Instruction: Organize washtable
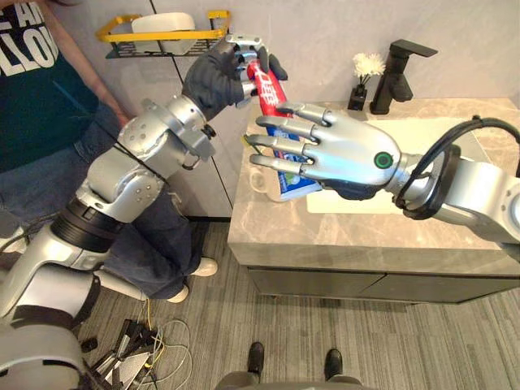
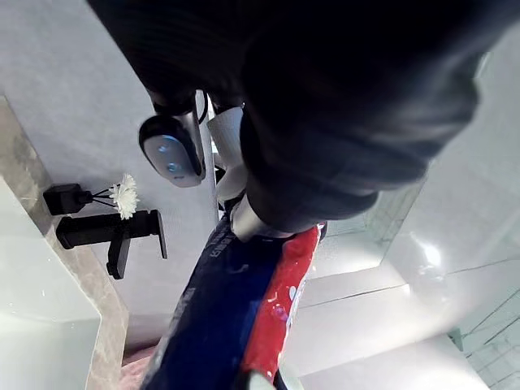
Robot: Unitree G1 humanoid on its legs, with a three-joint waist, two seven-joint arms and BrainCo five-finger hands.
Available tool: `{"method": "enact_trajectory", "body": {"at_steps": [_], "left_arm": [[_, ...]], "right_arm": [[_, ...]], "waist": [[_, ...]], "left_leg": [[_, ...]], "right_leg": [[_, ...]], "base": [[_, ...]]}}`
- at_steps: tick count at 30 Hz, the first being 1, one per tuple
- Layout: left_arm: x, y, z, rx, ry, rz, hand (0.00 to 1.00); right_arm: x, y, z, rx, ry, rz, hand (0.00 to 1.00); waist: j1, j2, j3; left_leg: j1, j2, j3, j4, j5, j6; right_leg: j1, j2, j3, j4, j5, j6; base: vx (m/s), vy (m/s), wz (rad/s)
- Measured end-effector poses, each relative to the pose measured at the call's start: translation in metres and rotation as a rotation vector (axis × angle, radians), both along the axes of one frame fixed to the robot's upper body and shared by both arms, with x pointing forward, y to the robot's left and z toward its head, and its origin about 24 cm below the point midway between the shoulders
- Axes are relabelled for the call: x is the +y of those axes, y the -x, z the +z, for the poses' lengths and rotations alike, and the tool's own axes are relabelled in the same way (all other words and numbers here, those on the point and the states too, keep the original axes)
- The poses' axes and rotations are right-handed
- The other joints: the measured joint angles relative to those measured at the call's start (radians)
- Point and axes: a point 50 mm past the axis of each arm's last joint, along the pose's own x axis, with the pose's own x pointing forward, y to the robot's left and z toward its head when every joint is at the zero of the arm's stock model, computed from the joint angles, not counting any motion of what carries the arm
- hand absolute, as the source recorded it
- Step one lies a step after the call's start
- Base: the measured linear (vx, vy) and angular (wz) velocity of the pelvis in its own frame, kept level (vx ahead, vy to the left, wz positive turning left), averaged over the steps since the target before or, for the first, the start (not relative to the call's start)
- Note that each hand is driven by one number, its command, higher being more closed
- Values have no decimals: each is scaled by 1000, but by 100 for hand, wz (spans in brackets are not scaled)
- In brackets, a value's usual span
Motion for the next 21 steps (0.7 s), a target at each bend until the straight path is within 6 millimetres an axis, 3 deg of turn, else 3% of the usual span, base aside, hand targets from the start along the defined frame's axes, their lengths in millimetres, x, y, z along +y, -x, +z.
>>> {"method": "enact_trajectory", "body": {"at_steps": [4, 11, 16, 21], "left_arm": [[-9, -4, -10, 42, 12, -19, 100], [-25, -6, -19, 59, 7, -48, 100], [-38, -8, -31, 94, -9, -68, 100], [-48, -10, -39, 119, -9, -85, 100]], "right_arm": [[-5, 1, 2, 5, 65, -38, 0], [-10, 7, 5, -32, 195, -95, 0], [-14, 6, 2, -22, 258, -131, 0], [-16, 5, 1, -45, 300, -164, 0]], "waist": [[0, -46, 11], [6, -67, 12], [2, -109, 8], [8, -131, -6]], "left_leg": [[5, 7, -11, 0, 5, -7], [4, 10, -26, -1, 8, -12], [-1, 25, -55, 0, 12, -19], [-3, 30, -75, 0, 15, -22]], "right_leg": [[10, 13, -9, 1, -4, -7], [19, 17, -23, 3, -7, -11], [29, 34, -49, 2, -16, -23], [30, 38, -67, 21, -36, -27]], "base": [[-42, -24, 9], [-36, -16, 7], [-18, -46, 15], [-6, -38, 12]]}}
